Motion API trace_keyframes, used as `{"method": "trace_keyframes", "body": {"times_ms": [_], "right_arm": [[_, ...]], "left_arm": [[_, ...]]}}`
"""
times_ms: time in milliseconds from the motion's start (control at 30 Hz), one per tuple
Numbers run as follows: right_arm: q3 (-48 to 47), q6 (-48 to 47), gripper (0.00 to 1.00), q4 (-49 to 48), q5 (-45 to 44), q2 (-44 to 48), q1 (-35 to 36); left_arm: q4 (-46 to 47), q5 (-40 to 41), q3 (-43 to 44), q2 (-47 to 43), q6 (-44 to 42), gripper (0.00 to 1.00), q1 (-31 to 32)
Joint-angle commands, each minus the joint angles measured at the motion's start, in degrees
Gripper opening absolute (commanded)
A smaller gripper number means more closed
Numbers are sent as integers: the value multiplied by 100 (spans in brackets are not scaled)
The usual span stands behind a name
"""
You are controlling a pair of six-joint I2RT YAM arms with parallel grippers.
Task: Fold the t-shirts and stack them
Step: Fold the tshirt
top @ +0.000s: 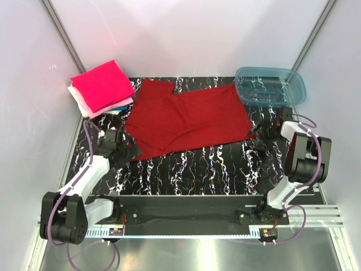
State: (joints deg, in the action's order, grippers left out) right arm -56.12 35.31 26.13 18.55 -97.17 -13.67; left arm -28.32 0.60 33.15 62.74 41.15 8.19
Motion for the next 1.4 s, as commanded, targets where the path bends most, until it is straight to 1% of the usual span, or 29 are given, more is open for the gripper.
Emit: {"method": "trace_keyframes", "body": {"times_ms": [0,167,200,300,333,400,433,467,500,533,567,600,633,733,767,800,833,867,900,967,1033,1167,1300,1367], "right_arm": [[-373,-121,78,-266,-88,-319,-22],[-523,-16,70,-459,-79,-663,-22],[-601,-24,67,-451,-97,-768,-22],[-690,-33,61,-442,-123,-883,-22],[-690,-24,53,-468,-123,-901,-22],[-655,-15,44,-530,-71,-927,-22],[-646,-15,39,-547,-62,-944,-22],[-637,-24,31,-556,-53,-953,-22],[-620,-42,26,-556,-44,-962,-22],[-611,-68,21,-556,-18,-980,-22],[-611,-94,5,-556,52,-997,-22],[-611,-103,0,-478,61,-989,-22],[-611,-112,0,-425,70,-962,-22],[-593,-138,0,-39,87,-656,-65],[-585,-121,0,84,166,-394,-92],[-558,-103,0,390,167,-226,-188],[-541,-103,0,541,176,-50,-241],[-523,-103,0,681,106,300,-311],[-488,-138,0,970,36,477,-399],[-418,-182,0,1227,-175,916,-452],[-190,-191,0,1491,-281,1190,-470],[521,37,0,1579,-246,1927,-513],[795,73,0,1904,-308,2350,-601],[892,134,0,2044,-413,2657,-645]], "left_arm": [[712,230,-89,54,166,94,-54],[1152,160,-317,422,271,89,-63],[1240,160,-335,467,262,88,-63],[1416,133,-405,660,280,84,-63],[1477,116,-449,704,297,81,-63],[1575,133,-449,845,315,76,-63],[1583,212,-362,897,315,67,-63],[1592,256,-283,994,254,58,-63],[1627,282,-195,1029,193,50,-63],[1654,257,-47,1056,96,34,-63],[1636,248,25,1065,69,23,-63],[1584,256,77,1056,52,13,-63],[1514,300,174,960,34,0,-63],[1040,431,288,636,43,0,-63],[673,510,315,330,69,0,-63],[452,598,350,170,86,0,-71],[232,747,437,-180,139,0,-71],[-118,775,482,-340,148,0,-80],[-278,792,561,-498,148,0,-98],[-725,880,640,-876,192,0,-115],[-964,924,719,-1140,271,0,-124],[-1482,837,728,-1466,429,0,-124],[-1958,792,728,-1870,482,0,-89],[-2089,617,728,-2186,604,3,16]]}}
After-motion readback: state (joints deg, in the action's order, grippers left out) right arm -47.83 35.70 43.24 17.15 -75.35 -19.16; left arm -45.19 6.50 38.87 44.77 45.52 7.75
